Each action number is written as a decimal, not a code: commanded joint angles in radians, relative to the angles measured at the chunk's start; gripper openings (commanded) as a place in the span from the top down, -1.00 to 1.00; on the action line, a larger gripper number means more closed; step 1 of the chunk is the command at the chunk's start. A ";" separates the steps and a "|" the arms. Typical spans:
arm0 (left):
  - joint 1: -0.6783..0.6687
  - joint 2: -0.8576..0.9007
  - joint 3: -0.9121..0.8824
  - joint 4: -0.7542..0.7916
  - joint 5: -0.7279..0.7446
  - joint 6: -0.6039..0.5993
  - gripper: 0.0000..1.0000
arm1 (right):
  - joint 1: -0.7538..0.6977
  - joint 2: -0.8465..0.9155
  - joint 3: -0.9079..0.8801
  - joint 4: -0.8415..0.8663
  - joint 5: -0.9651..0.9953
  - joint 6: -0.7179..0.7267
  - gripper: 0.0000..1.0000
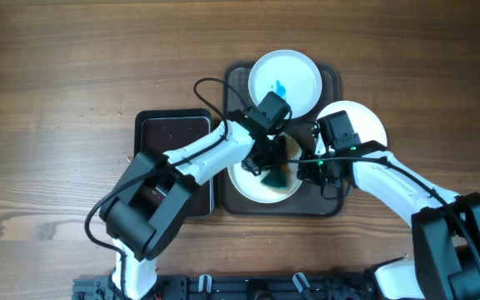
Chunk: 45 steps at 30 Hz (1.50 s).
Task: Clean dirty plates on tray and stack at the side
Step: 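Scrub the held plate's surface with the sponge in the left gripper, then return the sponge to the small dark tray with the left gripper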
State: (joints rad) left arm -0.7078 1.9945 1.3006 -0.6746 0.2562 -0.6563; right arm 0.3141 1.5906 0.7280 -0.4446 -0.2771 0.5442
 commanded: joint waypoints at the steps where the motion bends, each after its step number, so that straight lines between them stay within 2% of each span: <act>1: 0.049 0.009 -0.040 -0.129 -0.304 0.020 0.92 | 0.001 0.023 -0.020 -0.015 0.042 -0.020 0.91; 4: 0.085 -0.032 -0.040 -0.168 -0.364 0.016 0.92 | 0.001 0.023 -0.020 -0.017 0.042 -0.020 0.92; 10: 0.181 -0.146 -0.040 -0.188 -0.381 -0.011 0.92 | 0.001 0.023 -0.020 -0.023 0.042 -0.019 0.91; 19: 0.285 -0.372 -0.040 -0.205 -0.167 0.059 0.92 | 0.001 0.023 -0.019 -0.023 0.042 -0.018 0.91; 26: 0.409 -0.396 -0.056 -0.339 -0.256 0.130 0.92 | 0.001 0.023 -0.020 -0.021 0.042 -0.018 0.91; 34: 0.531 -0.396 -0.301 -0.196 -0.289 0.129 0.92 | 0.001 0.023 -0.020 -0.017 0.033 -0.039 0.91; 37: 0.556 -0.396 -0.320 -0.166 -0.245 0.129 0.92 | 0.001 0.021 -0.016 -0.020 0.023 -0.075 0.91; 38: 0.559 -0.397 -0.320 -0.157 -0.227 0.130 0.87 | 0.001 0.018 -0.009 -0.031 0.023 -0.076 0.92; 39: 0.561 -0.401 -0.316 -0.154 -0.212 0.130 0.73 | 0.001 0.015 0.002 -0.045 0.024 -0.079 0.92; 42: 0.561 -0.415 -0.288 -0.164 -0.185 0.136 -0.05 | 0.003 -0.009 0.068 -0.117 0.070 -0.095 0.92; 45: 0.561 -0.447 -0.246 -0.204 -0.186 0.156 -0.17 | 0.004 -0.027 0.154 -0.198 0.103 -0.142 0.91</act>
State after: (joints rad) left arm -0.1520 1.5990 0.9928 -0.8463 0.0353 -0.5308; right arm 0.3199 1.5921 0.7864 -0.5957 -0.2546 0.4698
